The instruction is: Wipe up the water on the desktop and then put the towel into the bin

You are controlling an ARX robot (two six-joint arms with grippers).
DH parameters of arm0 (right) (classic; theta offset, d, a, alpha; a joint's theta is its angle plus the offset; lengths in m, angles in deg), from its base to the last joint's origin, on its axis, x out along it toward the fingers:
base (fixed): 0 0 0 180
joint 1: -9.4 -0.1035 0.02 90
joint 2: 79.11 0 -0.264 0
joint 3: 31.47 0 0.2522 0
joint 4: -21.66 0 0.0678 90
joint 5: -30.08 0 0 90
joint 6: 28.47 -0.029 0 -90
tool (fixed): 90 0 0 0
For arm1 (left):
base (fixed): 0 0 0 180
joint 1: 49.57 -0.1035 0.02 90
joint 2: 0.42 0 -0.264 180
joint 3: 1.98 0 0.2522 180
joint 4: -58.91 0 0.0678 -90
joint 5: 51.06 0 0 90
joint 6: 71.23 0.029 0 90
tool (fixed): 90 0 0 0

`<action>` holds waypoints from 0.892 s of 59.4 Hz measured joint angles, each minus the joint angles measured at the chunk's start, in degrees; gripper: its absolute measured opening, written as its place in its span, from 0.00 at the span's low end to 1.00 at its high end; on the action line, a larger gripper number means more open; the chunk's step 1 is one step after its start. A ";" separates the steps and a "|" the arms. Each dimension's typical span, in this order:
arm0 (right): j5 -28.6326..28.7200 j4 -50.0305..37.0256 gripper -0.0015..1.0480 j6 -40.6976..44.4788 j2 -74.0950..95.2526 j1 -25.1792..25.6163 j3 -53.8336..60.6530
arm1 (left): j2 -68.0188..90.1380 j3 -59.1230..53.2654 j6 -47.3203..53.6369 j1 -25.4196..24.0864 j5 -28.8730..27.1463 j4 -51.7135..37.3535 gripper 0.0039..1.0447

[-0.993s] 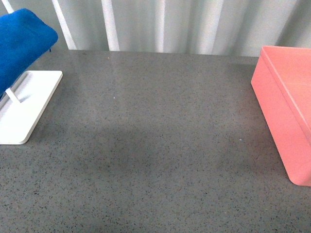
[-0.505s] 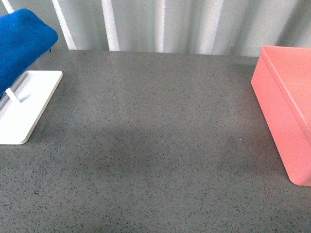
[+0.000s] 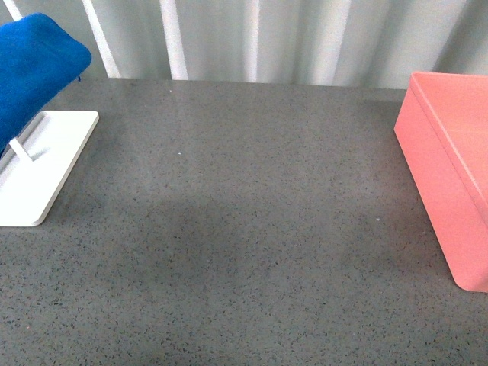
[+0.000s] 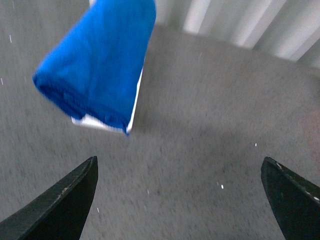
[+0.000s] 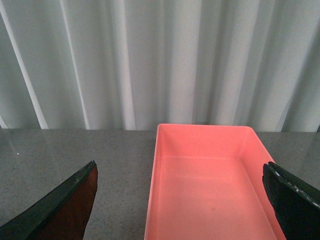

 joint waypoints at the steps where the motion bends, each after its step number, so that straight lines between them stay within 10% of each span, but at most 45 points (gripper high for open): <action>1: 0.00 0.00 0.93 0.00 0.00 0.00 0.00 | 2.03 0.85 -1.86 0.26 -0.11 0.48 0.94; 21: 0.00 0.00 0.93 0.00 0.00 0.00 0.00 | 44.41 27.10 -1.99 -2.64 6.56 -24.37 0.94; 53: 0.00 0.00 0.93 0.00 0.00 0.00 0.00 | 97.24 73.99 13.22 -2.95 1.73 -2.01 0.94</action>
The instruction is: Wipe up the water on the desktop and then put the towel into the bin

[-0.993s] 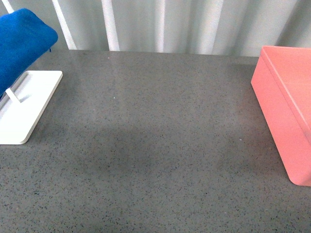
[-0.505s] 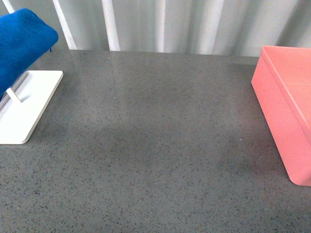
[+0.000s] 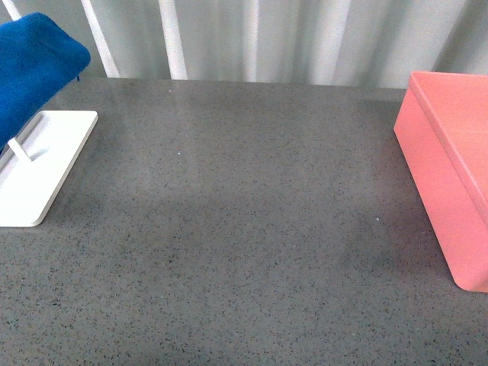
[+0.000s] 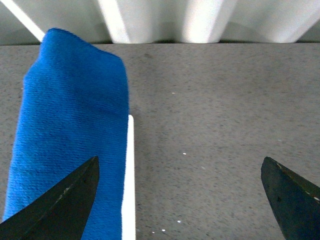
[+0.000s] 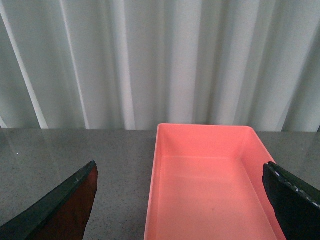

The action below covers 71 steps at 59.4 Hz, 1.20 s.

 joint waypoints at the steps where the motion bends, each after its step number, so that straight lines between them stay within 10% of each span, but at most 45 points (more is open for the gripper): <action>1: 0.00 0.00 0.93 0.00 0.00 0.00 0.00 | 0.66 0.39 0.13 -0.39 -0.17 0.15 0.94; 51: 0.00 0.00 0.93 0.00 0.00 0.00 0.00 | 7.58 -3.10 6.97 -5.51 -3.72 -6.97 0.94; 71: 0.00 0.00 0.93 0.02 0.00 0.00 0.00 | 7.58 -4.39 7.82 -6.29 -3.28 -7.98 0.42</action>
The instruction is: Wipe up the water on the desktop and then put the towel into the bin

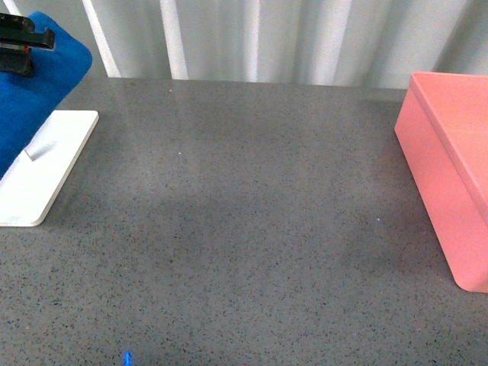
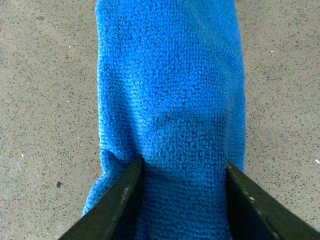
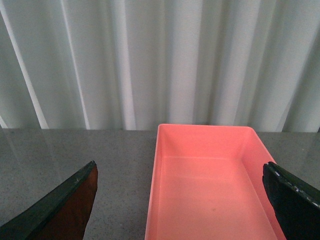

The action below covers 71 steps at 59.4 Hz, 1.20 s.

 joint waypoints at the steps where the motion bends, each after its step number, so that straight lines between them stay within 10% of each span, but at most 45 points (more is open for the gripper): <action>1: 0.00 0.00 0.93 -0.02 0.00 0.00 0.00 | 0.00 -0.09 0.02 -0.02 0.04 -0.07 0.41; 16: 0.00 0.00 0.93 -0.02 0.00 0.00 0.00 | -0.02 -1.84 -0.02 -0.24 1.40 -1.88 0.04; 52: 0.00 0.00 0.93 -0.02 0.00 0.00 0.00 | -11.85 -1.99 0.28 -0.35 4.63 1.11 0.04; 71: 0.00 0.00 0.93 -0.02 0.00 0.00 0.00 | -21.05 -0.66 -0.11 7.30 6.88 3.17 0.04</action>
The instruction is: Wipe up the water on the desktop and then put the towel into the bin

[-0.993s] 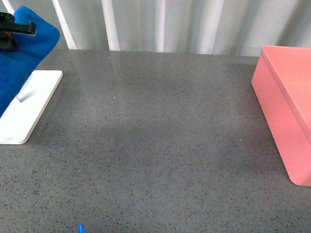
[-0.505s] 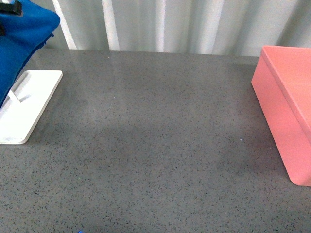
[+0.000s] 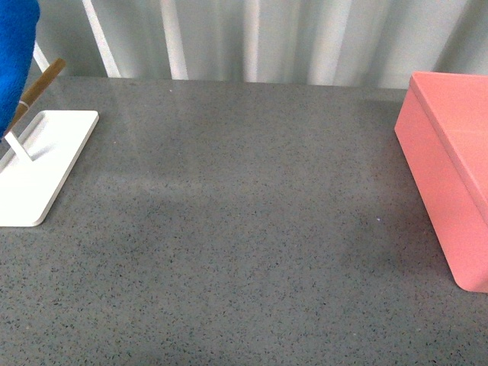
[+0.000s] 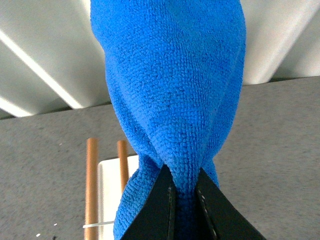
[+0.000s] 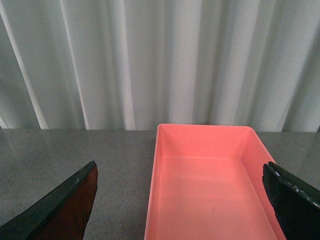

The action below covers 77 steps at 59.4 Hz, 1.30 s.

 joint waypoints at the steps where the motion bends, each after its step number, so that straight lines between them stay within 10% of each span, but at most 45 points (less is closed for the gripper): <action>1: 0.00 0.00 0.93 0.00 0.00 0.00 0.00 | -0.50 0.00 -0.35 0.83 0.35 0.17 0.04; 26: 0.00 0.00 0.93 0.00 0.00 0.00 0.00 | -10.08 -9.40 -17.88 23.23 9.16 -7.67 0.04; 51: 0.09 0.00 0.93 0.00 0.02 0.02 0.00 | -14.45 -20.96 -21.99 30.40 9.86 -14.53 0.04; 61: 34.64 -23.96 0.93 -2.47 24.28 7.06 -3.58 | -14.43 -20.98 -22.32 30.67 9.46 -14.93 0.04; 77: 36.50 -42.27 0.93 -12.83 61.42 -0.28 -16.68 | -12.83 -20.31 -22.51 31.04 8.28 -14.93 0.04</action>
